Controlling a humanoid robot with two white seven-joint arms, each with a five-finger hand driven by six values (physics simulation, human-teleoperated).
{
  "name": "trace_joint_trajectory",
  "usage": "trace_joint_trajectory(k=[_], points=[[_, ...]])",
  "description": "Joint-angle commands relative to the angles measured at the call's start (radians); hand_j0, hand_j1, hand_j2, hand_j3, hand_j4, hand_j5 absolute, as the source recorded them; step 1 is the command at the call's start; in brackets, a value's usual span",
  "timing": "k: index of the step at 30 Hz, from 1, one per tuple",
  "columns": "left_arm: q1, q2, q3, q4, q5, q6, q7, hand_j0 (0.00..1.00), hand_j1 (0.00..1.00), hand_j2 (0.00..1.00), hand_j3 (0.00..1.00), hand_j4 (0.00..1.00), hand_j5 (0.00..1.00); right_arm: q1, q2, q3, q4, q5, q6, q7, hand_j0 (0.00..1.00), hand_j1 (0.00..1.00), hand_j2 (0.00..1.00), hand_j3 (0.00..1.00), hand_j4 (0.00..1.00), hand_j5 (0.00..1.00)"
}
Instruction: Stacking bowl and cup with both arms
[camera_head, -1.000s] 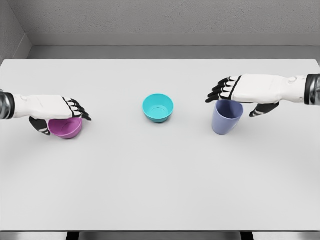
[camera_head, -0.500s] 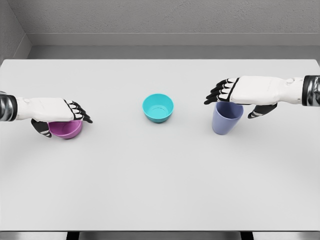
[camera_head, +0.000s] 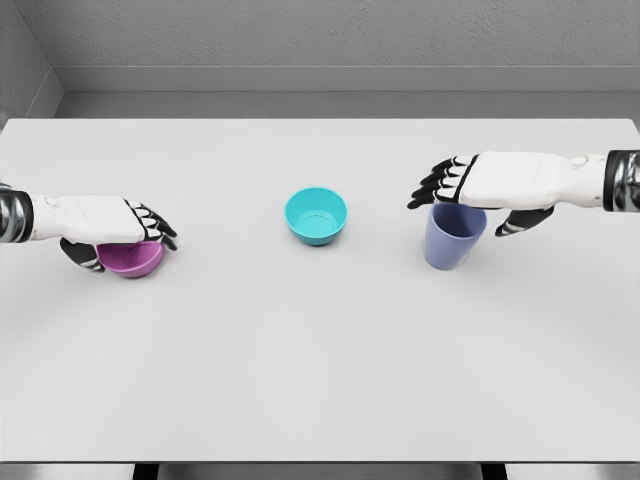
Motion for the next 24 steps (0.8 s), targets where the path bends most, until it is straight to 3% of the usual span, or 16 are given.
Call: trace_joint_trajectory(k=[1, 7, 11, 13, 14, 17, 24], points=[[0.000, 0.000, 0.000, 0.000, -0.008, 0.000, -0.001, 0.70, 0.70, 0.70, 0.70, 0.70, 0.70, 0.000, -0.001, 0.003, 0.000, -0.005, 0.003, 0.000, 1.00, 1.00, 1.00, 1.00, 1.00, 1.00], [0.000, -0.007, 0.000, -0.002, -0.008, 0.000, -0.001, 0.60, 0.60, 0.60, 0.60, 0.60, 0.60, -0.009, -0.001, 0.003, 0.000, -0.005, 0.003, 0.000, 1.00, 1.00, 1.00, 1.00, 1.00, 1.00], [-0.003, -0.009, 0.000, -0.013, -0.008, 0.000, -0.001, 0.60, 0.60, 0.60, 0.60, 0.60, 0.60, -0.011, -0.012, 0.001, -0.002, -0.004, 0.003, 0.000, 1.00, 1.00, 1.00, 1.00, 1.00, 1.00], [-0.005, -0.007, 0.000, -0.046, -0.008, 0.000, -0.001, 0.60, 0.60, 0.60, 0.60, 0.60, 0.60, -0.069, -0.016, 0.001, -0.006, -0.002, 0.003, 0.000, 1.00, 1.00, 1.00, 1.00, 1.00, 1.00], [-0.005, -0.007, 0.000, -0.060, -0.008, 0.000, -0.001, 0.60, 0.60, 0.60, 0.60, 0.60, 0.60, -0.083, -0.056, 0.001, -0.005, -0.005, 0.003, 0.000, 1.00, 1.00, 1.00, 1.00, 1.00, 1.00], [-0.017, -0.018, 0.003, -0.108, -0.006, 0.000, -0.002, 0.60, 0.60, 0.60, 0.60, 0.60, 0.60, -0.078, -0.058, 0.021, -0.006, -0.004, 0.003, 0.000, 1.00, 1.00, 1.00, 1.00, 1.00, 1.00], [-0.120, -0.081, 0.013, -0.149, -0.003, 0.000, -0.001, 0.60, 0.60, 0.60, 0.60, 0.60, 0.60, -0.074, -0.043, 0.024, -0.008, -0.005, 0.003, 0.000, 1.00, 1.00, 1.00, 1.00, 1.00, 1.00]])
